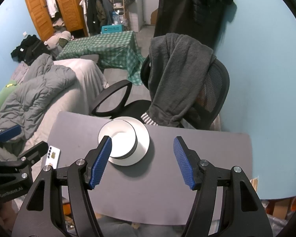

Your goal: Organize plates and bowls

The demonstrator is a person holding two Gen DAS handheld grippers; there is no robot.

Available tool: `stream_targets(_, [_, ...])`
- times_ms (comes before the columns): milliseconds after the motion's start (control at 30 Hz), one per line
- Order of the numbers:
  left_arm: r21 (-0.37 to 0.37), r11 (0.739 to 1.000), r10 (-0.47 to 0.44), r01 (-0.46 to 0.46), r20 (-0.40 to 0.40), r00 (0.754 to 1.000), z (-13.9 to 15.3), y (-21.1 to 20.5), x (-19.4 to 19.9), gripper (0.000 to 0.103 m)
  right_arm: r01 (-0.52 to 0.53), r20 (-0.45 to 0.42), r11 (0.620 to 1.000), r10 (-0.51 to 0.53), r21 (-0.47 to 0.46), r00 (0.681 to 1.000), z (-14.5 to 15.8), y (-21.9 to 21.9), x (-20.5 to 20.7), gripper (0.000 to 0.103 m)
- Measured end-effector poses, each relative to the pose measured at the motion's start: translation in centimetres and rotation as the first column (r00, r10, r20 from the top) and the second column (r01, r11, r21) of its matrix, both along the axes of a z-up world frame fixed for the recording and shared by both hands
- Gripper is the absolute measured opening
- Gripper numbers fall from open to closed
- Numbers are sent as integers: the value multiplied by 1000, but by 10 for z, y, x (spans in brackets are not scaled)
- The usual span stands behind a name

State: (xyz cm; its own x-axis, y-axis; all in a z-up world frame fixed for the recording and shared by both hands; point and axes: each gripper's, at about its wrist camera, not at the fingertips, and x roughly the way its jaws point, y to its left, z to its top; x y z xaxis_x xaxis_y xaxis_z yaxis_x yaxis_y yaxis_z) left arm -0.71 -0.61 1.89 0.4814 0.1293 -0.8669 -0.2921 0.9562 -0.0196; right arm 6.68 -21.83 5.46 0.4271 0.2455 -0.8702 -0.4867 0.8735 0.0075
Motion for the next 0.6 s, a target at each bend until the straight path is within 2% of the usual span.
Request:
stream_targets(367, [0,1000,-4,4,-2,1000,-1,0,4,88,-1,1,1000,1,-2,1000,0,0,1,64])
stream_targets(600, [41,999,-15,14,15,1000,2,-5,4,88,0,-1,1000,0,-5,1000,-2,-1,5,64])
